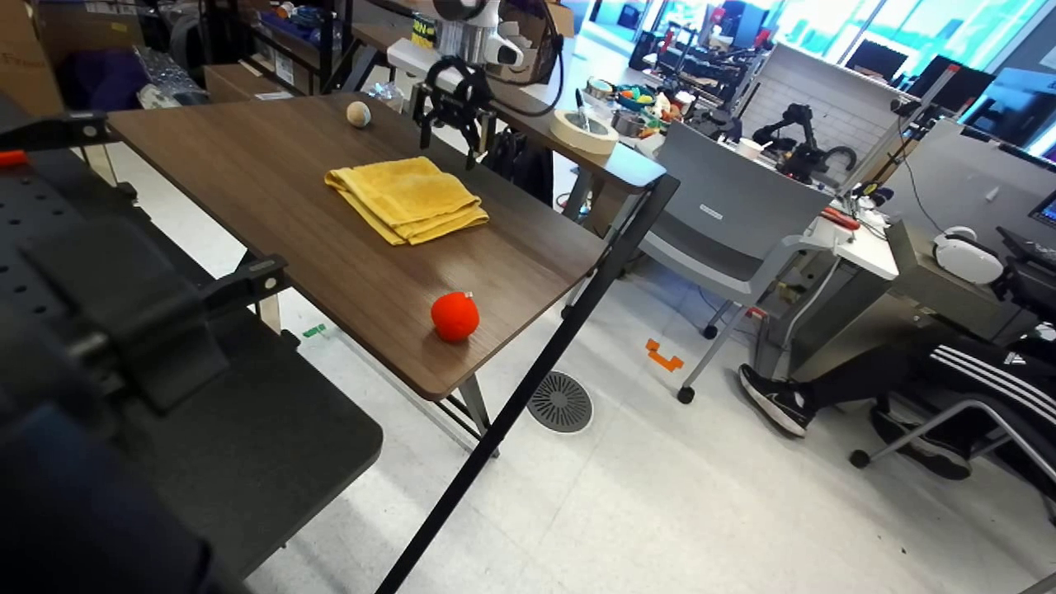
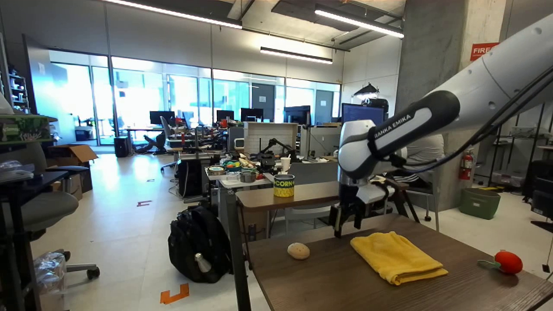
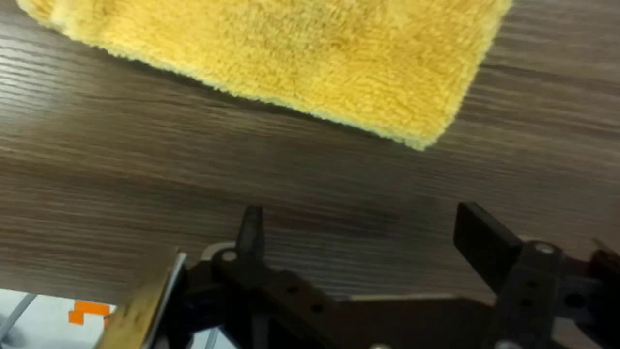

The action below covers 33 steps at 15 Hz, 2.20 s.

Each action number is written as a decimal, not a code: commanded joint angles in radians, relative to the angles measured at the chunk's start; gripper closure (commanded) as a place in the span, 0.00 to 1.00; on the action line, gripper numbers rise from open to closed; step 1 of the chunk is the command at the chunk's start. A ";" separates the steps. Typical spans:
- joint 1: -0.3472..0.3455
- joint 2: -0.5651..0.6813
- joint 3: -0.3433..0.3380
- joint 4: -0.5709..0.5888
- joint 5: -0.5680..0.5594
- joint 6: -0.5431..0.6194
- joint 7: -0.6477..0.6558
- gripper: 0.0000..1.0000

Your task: Move the potato to the left, wipe the table with the yellow towel, move the red plush toy to the left, wipe the right side of the table with the towel, move the potato and red toy to the right, wipe the left side of the table

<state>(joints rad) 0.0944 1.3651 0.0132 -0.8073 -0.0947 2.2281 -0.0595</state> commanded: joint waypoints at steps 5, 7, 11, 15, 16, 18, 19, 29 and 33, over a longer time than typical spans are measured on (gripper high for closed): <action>0.037 -0.159 -0.037 -0.380 -0.073 0.361 0.002 0.00; 0.043 -0.227 -0.032 -0.467 -0.107 0.396 -0.014 0.00; 0.072 -0.361 -0.047 -0.640 -0.133 0.547 0.014 0.00; 0.126 -0.526 -0.116 -0.823 -0.133 0.470 0.096 0.00; 0.130 -0.565 -0.126 -0.869 -0.133 0.440 0.105 0.00; 0.131 -0.651 -0.138 -0.967 -0.142 0.359 0.106 0.00; 0.125 -0.698 -0.137 -1.018 -0.146 0.308 0.098 0.00; 0.105 -0.514 -0.121 -0.821 -0.126 0.226 0.117 0.00; 0.123 -0.410 -0.163 -0.760 -0.165 0.095 0.189 0.00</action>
<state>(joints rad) 0.2092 0.8675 -0.1292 -1.6500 -0.2234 2.4055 0.0842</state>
